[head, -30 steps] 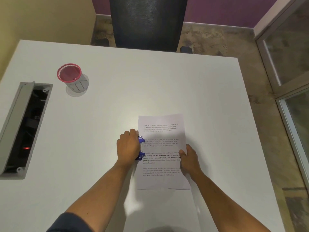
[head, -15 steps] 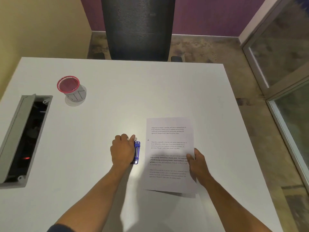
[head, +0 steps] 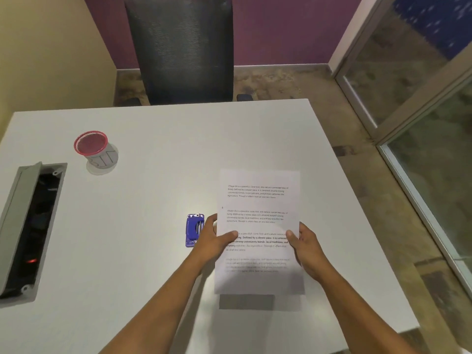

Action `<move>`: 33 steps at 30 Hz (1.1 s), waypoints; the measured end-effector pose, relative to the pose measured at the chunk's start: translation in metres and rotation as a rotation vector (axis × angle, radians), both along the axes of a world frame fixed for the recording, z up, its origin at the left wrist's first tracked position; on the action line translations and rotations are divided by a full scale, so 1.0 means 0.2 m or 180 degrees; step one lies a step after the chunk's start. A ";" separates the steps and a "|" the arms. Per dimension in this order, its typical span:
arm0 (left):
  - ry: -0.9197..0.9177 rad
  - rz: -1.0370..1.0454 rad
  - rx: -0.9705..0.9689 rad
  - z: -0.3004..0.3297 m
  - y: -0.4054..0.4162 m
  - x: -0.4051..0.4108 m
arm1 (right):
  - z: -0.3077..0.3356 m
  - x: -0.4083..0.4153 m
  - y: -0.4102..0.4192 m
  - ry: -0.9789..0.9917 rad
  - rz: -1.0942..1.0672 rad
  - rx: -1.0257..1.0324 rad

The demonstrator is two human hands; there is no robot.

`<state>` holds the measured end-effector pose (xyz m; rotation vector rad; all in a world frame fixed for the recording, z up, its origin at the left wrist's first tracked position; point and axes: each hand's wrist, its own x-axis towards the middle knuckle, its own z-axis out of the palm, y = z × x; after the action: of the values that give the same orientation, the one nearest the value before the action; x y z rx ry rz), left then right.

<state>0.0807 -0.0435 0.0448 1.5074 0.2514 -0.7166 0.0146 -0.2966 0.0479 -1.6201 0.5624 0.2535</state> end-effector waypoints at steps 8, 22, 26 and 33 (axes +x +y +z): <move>-0.0171 0.0353 0.0064 -0.01 -0.26 0.01 | -0.02 -0.03 -0.16 -0.0005 -0.0104 0.0212; -0.0337 0.0653 0.0306 -0.06 -0.94 0.40 | -0.09 0.35 -0.85 0.0120 -0.0090 -0.0209; -0.0433 0.0579 0.0499 -0.10 -1.08 0.63 | -0.14 0.56 -0.97 0.0048 -0.0129 -0.0464; -0.0666 0.0483 0.0812 -0.25 -1.23 1.03 | -0.25 0.96 -1.13 -0.0019 -0.0259 -0.0667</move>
<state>0.2858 -0.2897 -0.0056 1.7709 0.3030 -0.4129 0.2073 -0.5220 -0.0031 -1.7947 0.6663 0.1324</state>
